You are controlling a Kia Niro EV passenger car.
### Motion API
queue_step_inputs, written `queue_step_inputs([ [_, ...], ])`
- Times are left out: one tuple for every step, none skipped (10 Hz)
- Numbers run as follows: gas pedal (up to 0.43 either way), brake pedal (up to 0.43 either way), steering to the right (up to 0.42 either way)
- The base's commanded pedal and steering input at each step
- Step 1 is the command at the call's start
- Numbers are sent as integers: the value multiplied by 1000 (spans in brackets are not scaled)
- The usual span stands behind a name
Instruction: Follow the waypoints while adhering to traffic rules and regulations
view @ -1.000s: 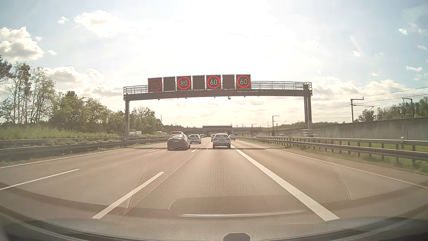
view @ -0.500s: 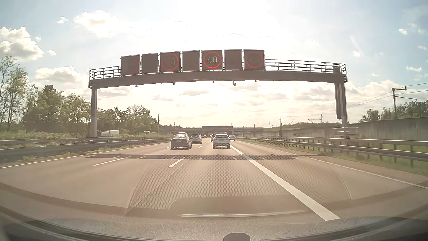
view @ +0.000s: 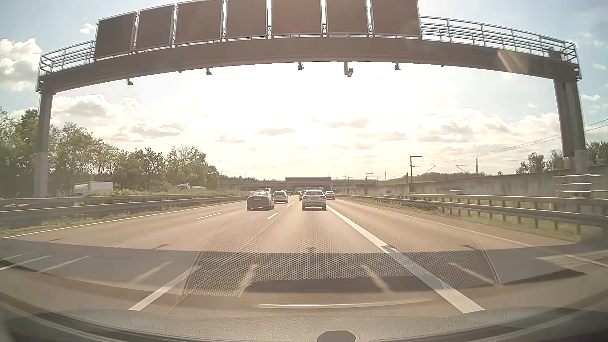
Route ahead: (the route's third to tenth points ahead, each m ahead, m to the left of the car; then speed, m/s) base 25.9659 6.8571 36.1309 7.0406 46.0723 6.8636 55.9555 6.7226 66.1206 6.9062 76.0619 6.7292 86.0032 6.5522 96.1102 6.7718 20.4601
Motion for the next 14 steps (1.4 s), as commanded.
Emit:
queue_step_inputs([
  [0, 0, 0],
  [0, 0, 0],
  [0, 0, 0],
  [0, 0, 0],
  [0, 0, 0],
  [0, 0, 0],
  [0, 0, 0],
  [0, 0, 0],
  [0, 0, 0],
  [0, 0, 0],
  [0, 0, 0],
  [0, 0, 0],
  [0, 0, 0],
  [0, 0, 0],
])
